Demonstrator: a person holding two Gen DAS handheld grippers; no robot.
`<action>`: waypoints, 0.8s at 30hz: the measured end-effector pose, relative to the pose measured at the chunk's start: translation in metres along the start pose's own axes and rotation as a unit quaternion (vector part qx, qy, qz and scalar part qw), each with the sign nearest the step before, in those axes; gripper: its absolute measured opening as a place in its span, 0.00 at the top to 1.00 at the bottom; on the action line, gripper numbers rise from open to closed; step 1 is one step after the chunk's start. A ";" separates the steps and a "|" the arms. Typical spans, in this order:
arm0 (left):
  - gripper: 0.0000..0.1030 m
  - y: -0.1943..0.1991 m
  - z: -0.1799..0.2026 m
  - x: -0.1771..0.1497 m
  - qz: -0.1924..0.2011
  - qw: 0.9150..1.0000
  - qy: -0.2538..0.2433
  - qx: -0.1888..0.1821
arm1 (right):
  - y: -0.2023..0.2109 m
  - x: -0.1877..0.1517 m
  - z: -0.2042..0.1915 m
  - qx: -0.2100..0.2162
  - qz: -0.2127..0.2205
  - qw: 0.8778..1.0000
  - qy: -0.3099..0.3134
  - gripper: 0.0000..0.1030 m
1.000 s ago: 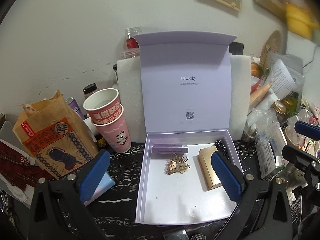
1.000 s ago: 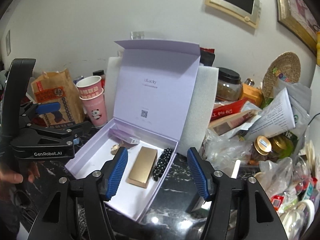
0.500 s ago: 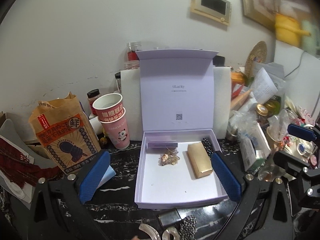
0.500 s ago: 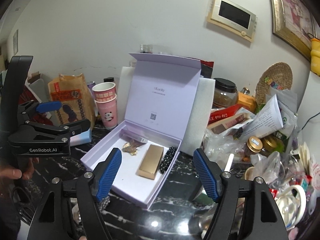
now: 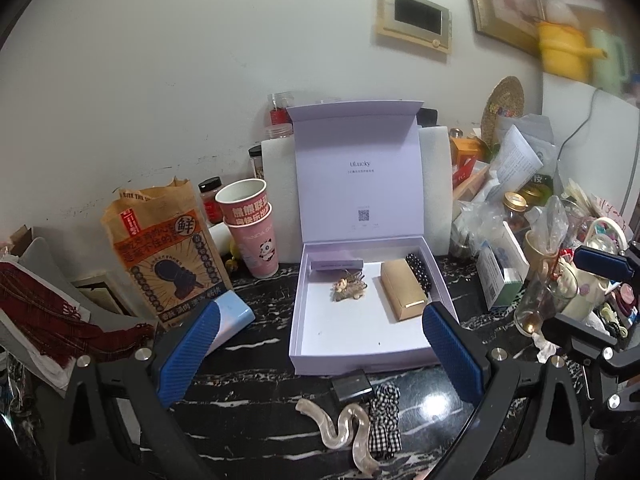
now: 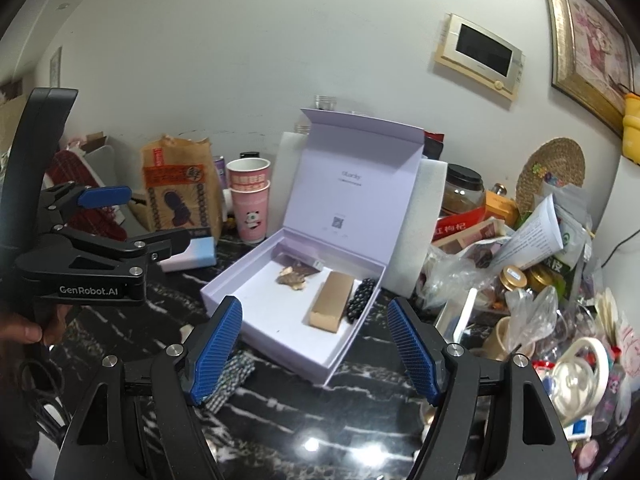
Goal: Organize rigid objects
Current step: 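Withdraw both grippers from the gift box back over the table, then grasp the pearly white wavy hair clip with the left gripper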
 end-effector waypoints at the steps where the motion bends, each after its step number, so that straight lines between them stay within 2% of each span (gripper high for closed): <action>1: 0.00 0.003 0.000 -0.003 0.000 1.000 -0.001 -0.001 | 0.002 -0.003 -0.003 0.003 0.000 1.000 0.000 0.26; 7: 0.00 0.018 0.000 -0.019 -0.002 1.000 -0.007 -0.001 | 0.010 -0.017 -0.015 0.014 -0.005 1.000 -0.002 0.26; 13: 0.00 0.024 -0.004 -0.036 -0.013 1.000 0.006 -0.011 | 0.012 -0.035 -0.025 0.026 -0.013 1.000 -0.008 0.26; 24: 0.00 0.014 -0.014 -0.082 -0.051 0.998 0.026 -0.026 | 0.001 -0.068 -0.049 0.061 -0.033 0.998 -0.003 0.26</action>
Point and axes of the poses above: each gripper's, at about its wrist camera, not at the fingertips, and y roughly against the way its jaws point, z to its right, x to its top, the point moved 5 cm from there along -y, roughly the way its jaws point, and after that the axes turned 11 degrees about y, right-handed, at the moved point
